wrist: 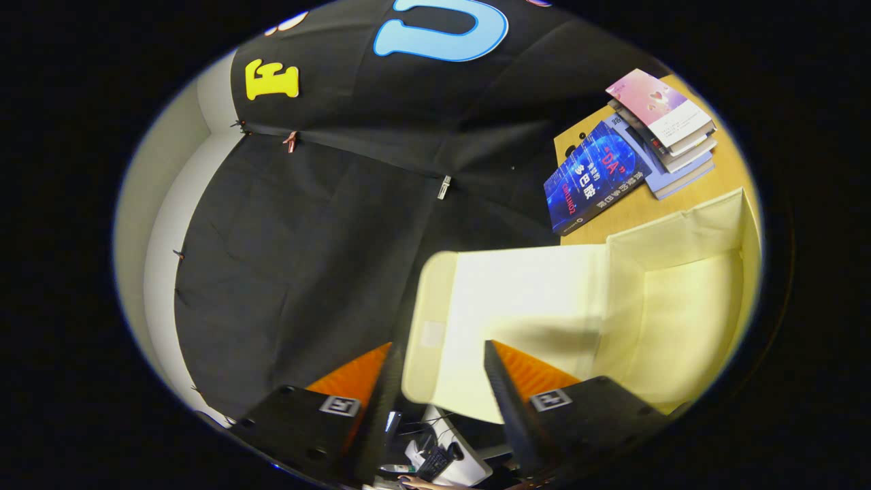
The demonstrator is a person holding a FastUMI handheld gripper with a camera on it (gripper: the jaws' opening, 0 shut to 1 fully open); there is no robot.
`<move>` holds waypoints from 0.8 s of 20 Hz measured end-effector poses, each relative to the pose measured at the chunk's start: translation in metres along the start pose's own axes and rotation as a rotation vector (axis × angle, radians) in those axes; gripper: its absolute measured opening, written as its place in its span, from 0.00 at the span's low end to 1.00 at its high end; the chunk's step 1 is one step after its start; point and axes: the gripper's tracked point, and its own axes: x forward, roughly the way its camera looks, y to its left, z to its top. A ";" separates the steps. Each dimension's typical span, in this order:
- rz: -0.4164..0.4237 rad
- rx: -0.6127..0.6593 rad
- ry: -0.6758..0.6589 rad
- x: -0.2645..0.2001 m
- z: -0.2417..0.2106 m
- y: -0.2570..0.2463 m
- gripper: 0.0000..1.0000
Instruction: Open the storage box then place both shoes into the box .Put the left shoe in first, then the right shoe, with the right side of both shoes facing outward in a uniform manner.
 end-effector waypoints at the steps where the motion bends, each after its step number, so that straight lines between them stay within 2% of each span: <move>1: -0.013 -0.021 -0.019 -0.002 0.003 -0.002 0.84; 2: -0.028 -0.041 -0.028 -0.010 0.008 -0.006 0.96; 5: -0.098 -0.120 -0.063 -0.040 0.021 -0.019 0.97; 8: -0.185 -0.252 -0.116 -0.084 0.037 -0.039 0.96; 11: -0.318 -0.362 -0.153 -0.148 0.054 -0.071 0.97; 16: -0.609 -0.545 -0.194 -0.265 0.068 -0.155 0.97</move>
